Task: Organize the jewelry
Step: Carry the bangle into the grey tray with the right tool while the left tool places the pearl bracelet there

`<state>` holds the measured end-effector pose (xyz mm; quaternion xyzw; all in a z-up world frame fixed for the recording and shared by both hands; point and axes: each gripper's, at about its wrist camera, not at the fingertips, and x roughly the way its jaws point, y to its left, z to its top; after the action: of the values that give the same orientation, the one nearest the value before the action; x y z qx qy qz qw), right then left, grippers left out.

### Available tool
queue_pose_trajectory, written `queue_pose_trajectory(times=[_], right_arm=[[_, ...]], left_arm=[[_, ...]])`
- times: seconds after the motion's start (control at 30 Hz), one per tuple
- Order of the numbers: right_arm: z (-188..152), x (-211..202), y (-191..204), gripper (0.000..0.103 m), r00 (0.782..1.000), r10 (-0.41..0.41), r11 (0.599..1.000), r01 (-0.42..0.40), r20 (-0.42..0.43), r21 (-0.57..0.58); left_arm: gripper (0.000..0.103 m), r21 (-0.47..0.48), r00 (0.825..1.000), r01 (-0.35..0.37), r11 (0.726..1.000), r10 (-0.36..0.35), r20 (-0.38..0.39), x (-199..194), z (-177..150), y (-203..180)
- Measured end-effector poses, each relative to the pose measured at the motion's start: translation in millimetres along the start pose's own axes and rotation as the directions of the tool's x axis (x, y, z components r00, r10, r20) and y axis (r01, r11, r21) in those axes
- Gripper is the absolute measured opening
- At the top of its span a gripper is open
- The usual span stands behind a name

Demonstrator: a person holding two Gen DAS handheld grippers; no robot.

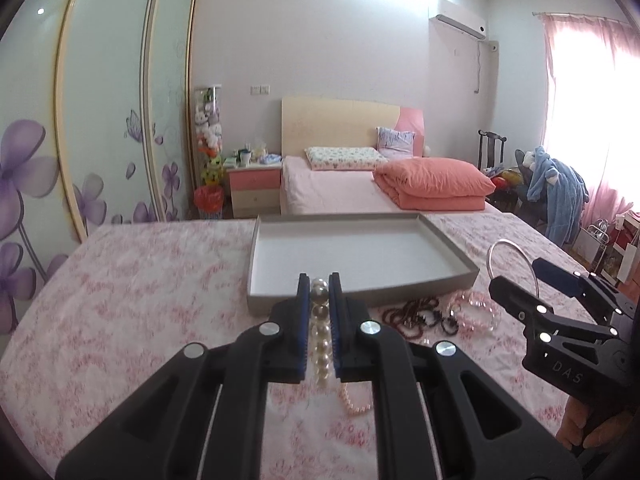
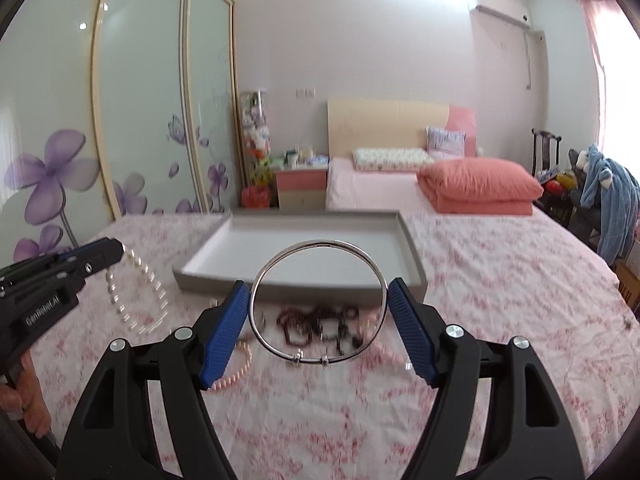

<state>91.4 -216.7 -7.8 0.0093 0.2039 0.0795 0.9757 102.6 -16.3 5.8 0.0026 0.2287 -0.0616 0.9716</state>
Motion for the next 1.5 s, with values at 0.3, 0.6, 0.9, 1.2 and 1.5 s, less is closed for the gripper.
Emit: queue_pose_trajectory(times=[0.3, 0.6, 0.9, 1.2, 1.5], right_arm=[[25.2, 18.9, -10.3, 0.072, 0.995, -0.037, 0.999, 0.036, 0.092, 0.015], [34.6, 60.2, -14.0, 0.072, 0.993, -0.070, 0.997, 0.067, 0.100, 0.033], [31.0, 121.4, -18.1, 0.072, 0.997, -0.074, 0.997, 0.074, -0.012, 0.033], [31.0, 175.7, -17.0, 0.073, 0.990, -0.026, 0.998, 0.034, -0.137, 0.050], [35.5, 141.5, -35.4, 0.083, 0.995, -0.034, 0.995, 0.043, -0.097, 0.094]], left_arm=[[0.010, 0.006, 0.999, -0.009, 1.000, 0.009, 0.046, 30.4, 35.2, -2.7], [0.010, -0.017, 0.999, -0.006, 1.000, 0.007, 0.034, 76.3, 56.0, 2.7], [0.010, -0.033, 1.000, -0.011, 0.999, 0.010, -0.023, 133.9, 57.0, 9.9], [0.011, -0.030, 0.994, 0.001, 1.000, -0.004, -0.108, 194.5, 59.7, 10.6], [0.022, -0.092, 0.993, -0.015, 0.996, 0.004, -0.115, 191.6, 55.2, 39.1]])
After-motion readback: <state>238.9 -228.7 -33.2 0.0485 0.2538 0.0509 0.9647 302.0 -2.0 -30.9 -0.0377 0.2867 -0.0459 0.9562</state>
